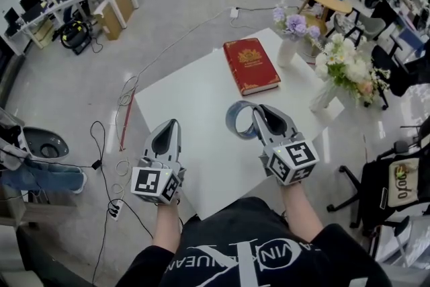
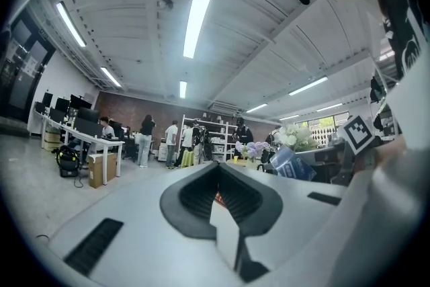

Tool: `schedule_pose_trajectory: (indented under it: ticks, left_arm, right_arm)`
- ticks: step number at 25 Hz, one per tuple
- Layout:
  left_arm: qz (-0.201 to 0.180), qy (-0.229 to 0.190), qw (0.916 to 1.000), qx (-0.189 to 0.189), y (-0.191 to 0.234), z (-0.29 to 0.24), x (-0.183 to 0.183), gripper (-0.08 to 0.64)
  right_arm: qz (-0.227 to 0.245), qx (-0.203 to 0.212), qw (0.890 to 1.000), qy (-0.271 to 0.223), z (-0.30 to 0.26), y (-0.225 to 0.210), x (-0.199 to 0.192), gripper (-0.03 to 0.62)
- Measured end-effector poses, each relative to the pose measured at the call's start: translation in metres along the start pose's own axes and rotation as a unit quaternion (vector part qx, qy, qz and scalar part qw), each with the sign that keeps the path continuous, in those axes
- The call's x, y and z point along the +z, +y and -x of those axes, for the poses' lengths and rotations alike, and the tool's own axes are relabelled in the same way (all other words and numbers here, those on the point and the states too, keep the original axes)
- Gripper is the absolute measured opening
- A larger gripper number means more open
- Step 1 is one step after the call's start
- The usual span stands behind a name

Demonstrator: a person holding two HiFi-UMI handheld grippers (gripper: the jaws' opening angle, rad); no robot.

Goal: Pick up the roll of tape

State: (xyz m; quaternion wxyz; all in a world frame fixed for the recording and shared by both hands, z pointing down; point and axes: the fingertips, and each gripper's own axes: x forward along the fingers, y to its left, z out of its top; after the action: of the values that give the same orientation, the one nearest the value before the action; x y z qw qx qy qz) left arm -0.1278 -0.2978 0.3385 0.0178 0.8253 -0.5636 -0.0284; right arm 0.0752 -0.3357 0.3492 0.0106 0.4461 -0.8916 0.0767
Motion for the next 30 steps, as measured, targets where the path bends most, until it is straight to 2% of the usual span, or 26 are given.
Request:
schedule_pose_trajectory:
  ticks: [12, 30]
  left_arm:
    - [0.004, -0.005, 1.0, -0.003, -0.007, -0.002, 0.0, 0.002]
    - [0.006, 0.011, 0.9999, 0.005, 0.0, -0.002, -0.009, 0.002]
  right_arm:
    - [-0.005, 0.007, 1.0, -0.005, 0.005, -0.003, 0.002, 0.064]
    - [-0.01, 0.02, 1.0, 0.005, -0.003, 0.002, -0.008, 0.064]
